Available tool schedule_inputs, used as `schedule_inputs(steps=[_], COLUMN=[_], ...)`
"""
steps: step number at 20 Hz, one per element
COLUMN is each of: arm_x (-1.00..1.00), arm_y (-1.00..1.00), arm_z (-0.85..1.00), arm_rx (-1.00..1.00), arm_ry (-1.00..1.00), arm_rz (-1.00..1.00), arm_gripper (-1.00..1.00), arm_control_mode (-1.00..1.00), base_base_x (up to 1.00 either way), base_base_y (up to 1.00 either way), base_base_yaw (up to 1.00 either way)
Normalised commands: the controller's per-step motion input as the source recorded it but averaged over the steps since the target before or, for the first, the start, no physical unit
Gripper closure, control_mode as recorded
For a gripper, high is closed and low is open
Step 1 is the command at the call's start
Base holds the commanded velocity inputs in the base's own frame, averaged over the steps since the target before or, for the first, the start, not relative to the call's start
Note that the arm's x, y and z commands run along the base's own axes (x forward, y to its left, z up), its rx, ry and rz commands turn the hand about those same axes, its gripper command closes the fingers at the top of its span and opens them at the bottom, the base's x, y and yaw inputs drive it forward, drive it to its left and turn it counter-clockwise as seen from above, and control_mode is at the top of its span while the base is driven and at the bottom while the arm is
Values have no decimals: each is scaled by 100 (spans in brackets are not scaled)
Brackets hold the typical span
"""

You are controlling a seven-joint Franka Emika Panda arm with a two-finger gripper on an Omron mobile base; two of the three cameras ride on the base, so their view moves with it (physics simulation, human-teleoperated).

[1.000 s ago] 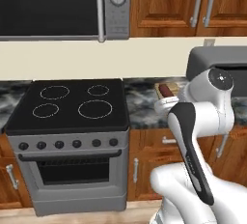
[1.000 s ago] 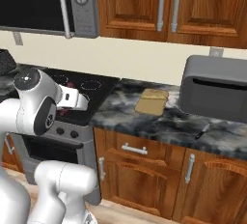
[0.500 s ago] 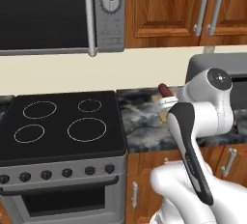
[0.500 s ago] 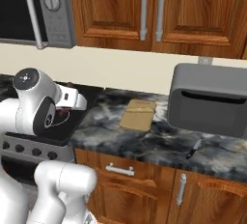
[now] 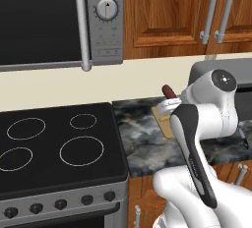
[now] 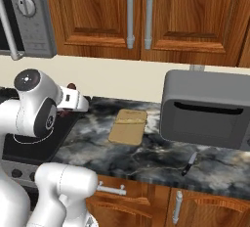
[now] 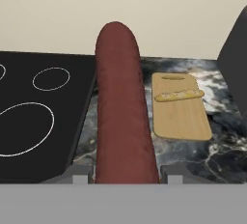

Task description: Retrieve the sausage and cheese from the fridge and place them on the cutting board on the counter.

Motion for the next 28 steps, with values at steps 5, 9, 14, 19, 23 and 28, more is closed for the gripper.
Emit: schedule_inputs(steps=[5,9,14,19,23,28], arm_x=[0,0,0,0,-3,-15], arm_y=[0,0,0,0,-1,-23], arm_z=[0,0,0,0,-1,-21], arm_rx=[0,0,0,0,0,0], arm_ry=[0,0,0,0,0,9], arm_rz=[0,0,0,0,0,-22], arm_gripper=[100,100,100,100,100,100], arm_control_mode=[100,100,-100,-100,-100,-100], base_base_x=[0,0,0,0,0,0], base_base_y=[0,0,0,0,0,0], base_base_yaw=[0,0,0,0,0,0])
